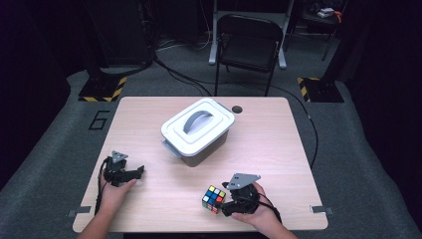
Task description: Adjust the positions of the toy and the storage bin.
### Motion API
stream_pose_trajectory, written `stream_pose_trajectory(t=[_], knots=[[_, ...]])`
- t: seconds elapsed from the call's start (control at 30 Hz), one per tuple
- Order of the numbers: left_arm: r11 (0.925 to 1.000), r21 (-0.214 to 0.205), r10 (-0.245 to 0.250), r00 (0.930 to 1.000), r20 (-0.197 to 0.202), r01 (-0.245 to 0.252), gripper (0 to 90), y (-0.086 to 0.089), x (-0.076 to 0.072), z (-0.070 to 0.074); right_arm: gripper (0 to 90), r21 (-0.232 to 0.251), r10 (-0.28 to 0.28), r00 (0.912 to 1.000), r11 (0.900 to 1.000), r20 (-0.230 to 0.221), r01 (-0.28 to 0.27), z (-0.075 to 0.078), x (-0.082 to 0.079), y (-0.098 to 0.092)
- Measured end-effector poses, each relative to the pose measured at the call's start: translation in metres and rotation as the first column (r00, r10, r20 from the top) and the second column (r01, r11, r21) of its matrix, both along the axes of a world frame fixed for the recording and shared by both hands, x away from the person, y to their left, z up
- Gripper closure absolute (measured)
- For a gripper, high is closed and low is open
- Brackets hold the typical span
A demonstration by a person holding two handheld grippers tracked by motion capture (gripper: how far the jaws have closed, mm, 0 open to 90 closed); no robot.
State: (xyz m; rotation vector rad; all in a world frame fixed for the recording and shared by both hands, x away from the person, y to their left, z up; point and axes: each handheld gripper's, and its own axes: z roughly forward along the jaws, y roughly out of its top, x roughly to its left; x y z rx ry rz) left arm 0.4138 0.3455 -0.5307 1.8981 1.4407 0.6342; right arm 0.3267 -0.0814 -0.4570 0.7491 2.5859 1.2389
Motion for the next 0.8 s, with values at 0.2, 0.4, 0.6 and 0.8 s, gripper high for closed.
stream_pose_trajectory(t=[0.2,0.4,0.6,0.8], knots=[[0.9999,0.001,0.011,0.9999,-0.004,-0.011,15.4,-0.001,0.0,0.0,31.1,0.01,-0.043,0.999,0.999,0.012,0.042,0.011,0.013,-0.003],[0.9997,0.0,0.025,0.9997,0.002,-0.025,17.6,-0.001,0.0,0.001,32.3,0.021,-0.07,0.9965,0.9974,0.044,0.069,0.022,0.026,-0.005],[0.9993,0.009,0.038,0.9989,-0.029,-0.038,23.0,0.0,-0.001,0.005,33.1,0.012,-0.105,0.9924,0.9944,0.064,0.105,0.033,0.041,-0.002],[0.9988,-0.002,0.049,0.997,-0.059,-0.05,27.0,-0.002,0.001,0.01,33.8,0.018,-0.151,0.9857,0.9884,0.074,0.151,0.037,0.057,0.006]])
